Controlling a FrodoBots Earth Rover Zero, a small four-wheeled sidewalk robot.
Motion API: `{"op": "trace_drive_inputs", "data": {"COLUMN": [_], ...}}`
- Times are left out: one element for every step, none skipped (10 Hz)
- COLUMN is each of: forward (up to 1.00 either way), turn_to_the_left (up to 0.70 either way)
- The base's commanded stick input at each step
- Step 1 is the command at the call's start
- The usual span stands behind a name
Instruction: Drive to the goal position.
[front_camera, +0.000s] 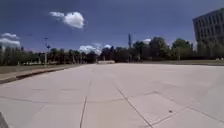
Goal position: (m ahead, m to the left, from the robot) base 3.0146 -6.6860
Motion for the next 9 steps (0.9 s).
{"op": "trace_drive_inputs", "data": {"forward": [0.50,0.50,0.50,0.50,0.50,0.50,0.50,0.50,0.50], "turn_to_the_left": [0.00,0.00,0.00,0.00,0.00,0.00,0.00,0.00,0.00]}}
